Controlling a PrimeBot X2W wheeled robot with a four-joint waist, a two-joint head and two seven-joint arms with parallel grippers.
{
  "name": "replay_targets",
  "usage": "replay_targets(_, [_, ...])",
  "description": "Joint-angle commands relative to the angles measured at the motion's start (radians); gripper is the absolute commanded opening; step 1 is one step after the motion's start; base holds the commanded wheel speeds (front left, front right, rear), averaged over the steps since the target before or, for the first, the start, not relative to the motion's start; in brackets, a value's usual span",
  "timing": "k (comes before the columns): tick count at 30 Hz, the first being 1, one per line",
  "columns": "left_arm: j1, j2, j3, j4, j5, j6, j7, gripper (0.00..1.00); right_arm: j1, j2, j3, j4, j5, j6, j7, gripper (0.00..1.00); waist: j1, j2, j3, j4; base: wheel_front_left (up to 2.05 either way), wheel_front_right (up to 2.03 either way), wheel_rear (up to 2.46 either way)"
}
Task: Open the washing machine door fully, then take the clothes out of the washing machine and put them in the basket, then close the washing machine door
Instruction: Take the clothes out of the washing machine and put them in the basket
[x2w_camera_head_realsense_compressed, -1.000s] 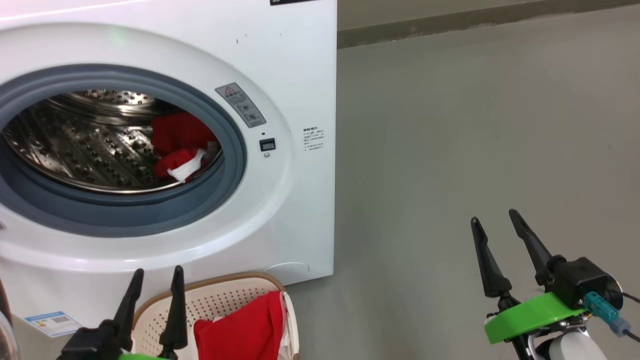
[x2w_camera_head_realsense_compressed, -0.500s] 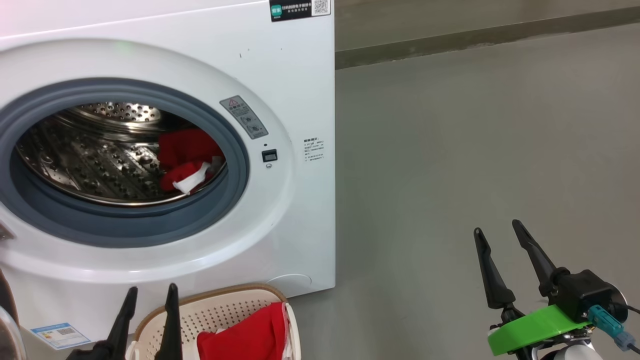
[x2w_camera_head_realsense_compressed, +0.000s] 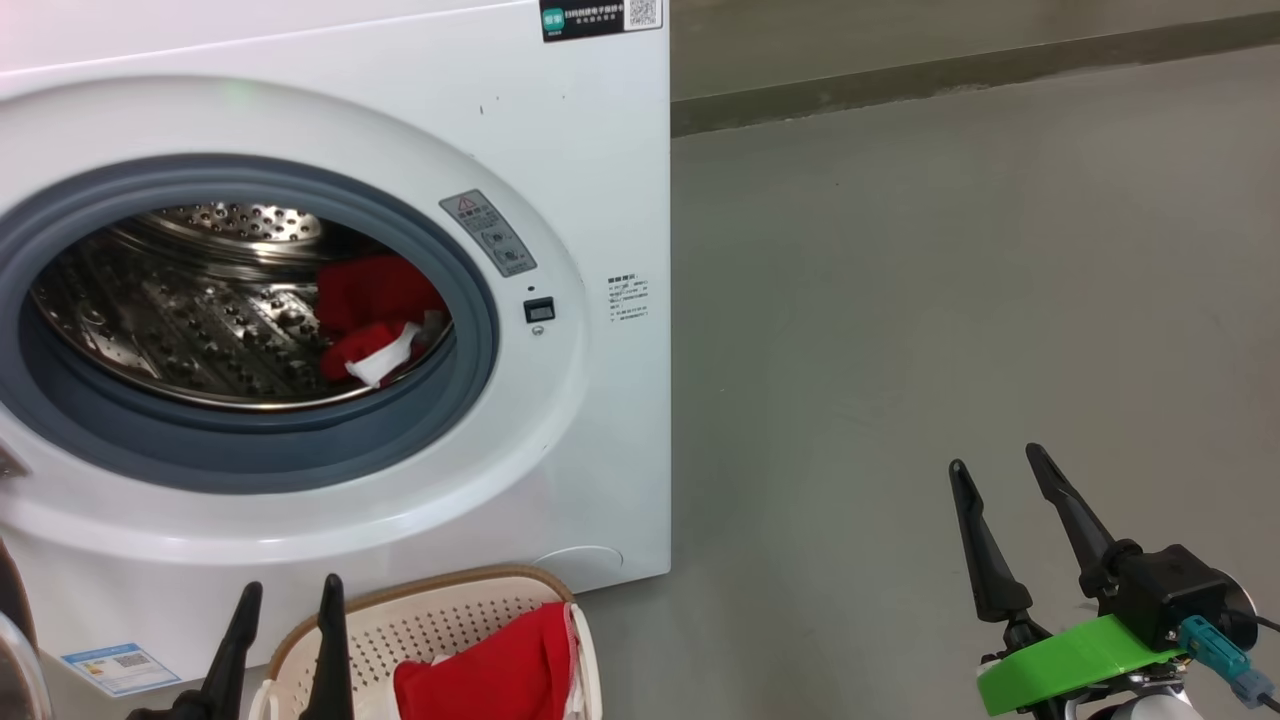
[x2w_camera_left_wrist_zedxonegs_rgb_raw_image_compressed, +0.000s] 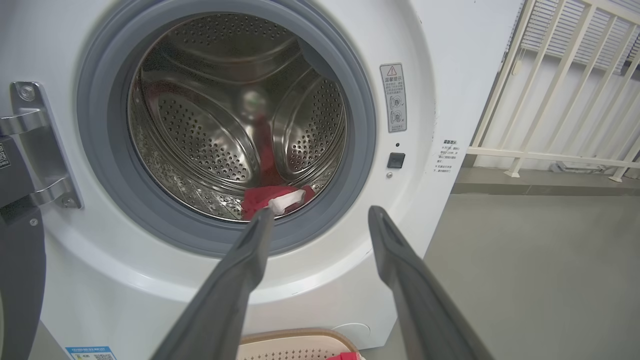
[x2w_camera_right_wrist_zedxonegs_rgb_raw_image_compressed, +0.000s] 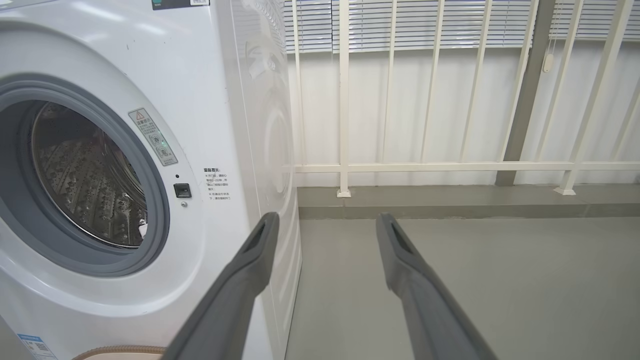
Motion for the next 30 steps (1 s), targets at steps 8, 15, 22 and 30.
replay_targets(8, [-0.025, 0.005, 0.037, -0.024, 0.012, -0.007, -0.012, 1.0, -0.017, -0.002, 0.023, -0.029, -0.011, 0.007, -0.006, 1.0, 0.0, -0.0001, 0.008, 0.002, 0.0, 0.0, 0.0])
replay_targets(15, [-0.025, 0.004, 0.046, -0.018, 0.015, -0.008, -0.012, 1.0, -0.017, -0.002, 0.025, -0.029, -0.01, 0.007, -0.006, 1.0, 0.0, -0.0001, 0.004, 0.001, 0.0, 0.0, 0.0])
replay_targets(22, [-0.025, 0.003, 0.052, -0.017, 0.006, -0.008, -0.012, 1.0, -0.019, -0.002, 0.024, -0.027, -0.012, 0.007, -0.006, 1.0, 0.0, -0.0001, 0.002, 0.001, 0.0, 0.0, 0.0])
replay_targets(30, [-0.03, 0.003, 0.055, -0.016, 0.014, -0.004, -0.012, 1.0, -0.024, -0.002, 0.026, -0.022, -0.007, 0.007, -0.006, 1.0, 0.0, -0.0001, 0.007, 0.002, 0.0, 0.0, 0.0])
